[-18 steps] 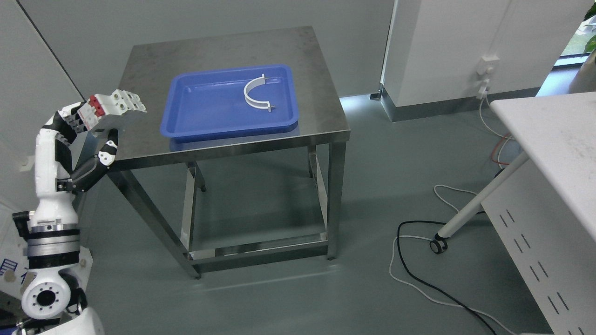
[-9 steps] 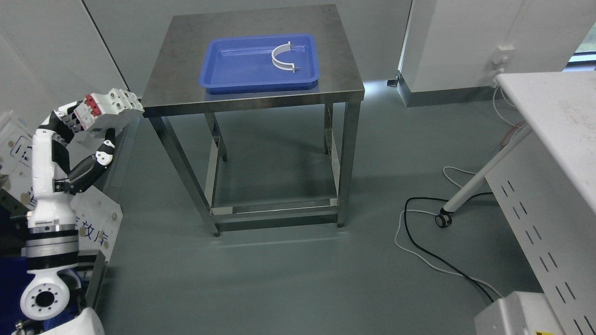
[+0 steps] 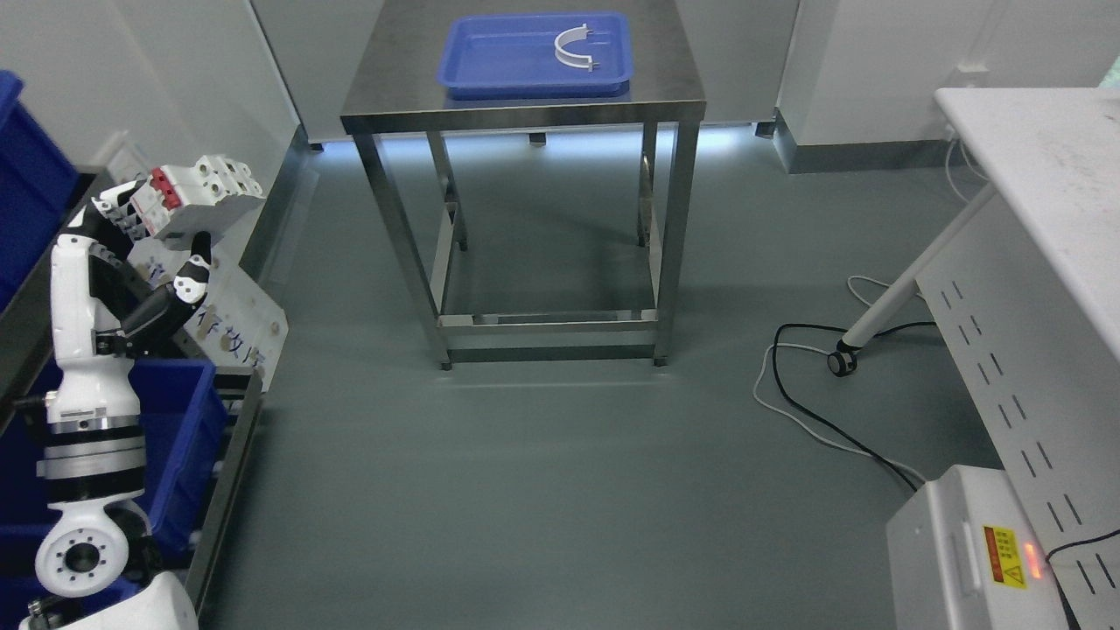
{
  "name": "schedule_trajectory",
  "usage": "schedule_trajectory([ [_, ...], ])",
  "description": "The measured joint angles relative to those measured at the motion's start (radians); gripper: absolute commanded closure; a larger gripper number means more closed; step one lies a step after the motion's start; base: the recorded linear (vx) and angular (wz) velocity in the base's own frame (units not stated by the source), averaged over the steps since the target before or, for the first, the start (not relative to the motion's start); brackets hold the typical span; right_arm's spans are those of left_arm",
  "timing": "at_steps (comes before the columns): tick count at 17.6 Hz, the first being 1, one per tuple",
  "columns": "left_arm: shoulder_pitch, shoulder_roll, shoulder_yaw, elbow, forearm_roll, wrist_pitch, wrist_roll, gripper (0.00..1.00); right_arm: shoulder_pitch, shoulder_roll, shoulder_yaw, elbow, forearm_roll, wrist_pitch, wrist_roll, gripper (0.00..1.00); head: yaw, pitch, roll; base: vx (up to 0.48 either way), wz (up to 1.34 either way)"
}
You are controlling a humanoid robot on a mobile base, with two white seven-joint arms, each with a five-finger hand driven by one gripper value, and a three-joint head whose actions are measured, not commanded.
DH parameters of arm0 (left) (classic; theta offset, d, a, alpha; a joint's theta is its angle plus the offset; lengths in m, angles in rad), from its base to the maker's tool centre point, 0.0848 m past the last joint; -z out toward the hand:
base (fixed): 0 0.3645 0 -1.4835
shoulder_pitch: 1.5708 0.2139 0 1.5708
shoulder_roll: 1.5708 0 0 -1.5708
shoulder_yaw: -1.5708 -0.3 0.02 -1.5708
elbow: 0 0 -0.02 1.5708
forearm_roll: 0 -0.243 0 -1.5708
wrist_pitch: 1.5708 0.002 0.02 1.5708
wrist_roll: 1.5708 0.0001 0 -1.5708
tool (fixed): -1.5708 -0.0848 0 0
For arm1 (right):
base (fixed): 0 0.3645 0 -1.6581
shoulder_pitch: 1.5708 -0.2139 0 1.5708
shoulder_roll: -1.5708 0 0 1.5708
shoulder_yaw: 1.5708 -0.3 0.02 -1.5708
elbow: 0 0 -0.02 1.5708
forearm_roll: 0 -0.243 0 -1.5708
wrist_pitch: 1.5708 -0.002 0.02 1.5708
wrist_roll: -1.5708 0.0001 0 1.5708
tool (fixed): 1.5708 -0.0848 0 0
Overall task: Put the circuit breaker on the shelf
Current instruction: 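Hold the breaker in the left hand while turning toward the bin shelf, then extend the left hand over the upper blue bin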
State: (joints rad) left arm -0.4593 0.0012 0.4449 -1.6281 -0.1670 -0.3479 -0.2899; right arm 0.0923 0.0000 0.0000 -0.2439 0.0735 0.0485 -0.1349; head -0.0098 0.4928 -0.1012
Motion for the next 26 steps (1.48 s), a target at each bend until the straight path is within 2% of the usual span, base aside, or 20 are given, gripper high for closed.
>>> schedule_trajectory([
  [10,-0.025,-0.001,-0.022,0.000,0.015,0.002,0.000,0.88,0.000,0.000,0.000,0.000,0.000,0.000,-0.002,0.00,0.0000,0.000,0.000,-0.228,0.42],
  [26,-0.117,-0.001,-0.046,0.000,0.031,0.056,0.002,0.88,0.000,0.000,0.000,0.000,0.000,0.000,-0.001,0.00,0.0000,0.000,0.000,-0.023,0.75],
])
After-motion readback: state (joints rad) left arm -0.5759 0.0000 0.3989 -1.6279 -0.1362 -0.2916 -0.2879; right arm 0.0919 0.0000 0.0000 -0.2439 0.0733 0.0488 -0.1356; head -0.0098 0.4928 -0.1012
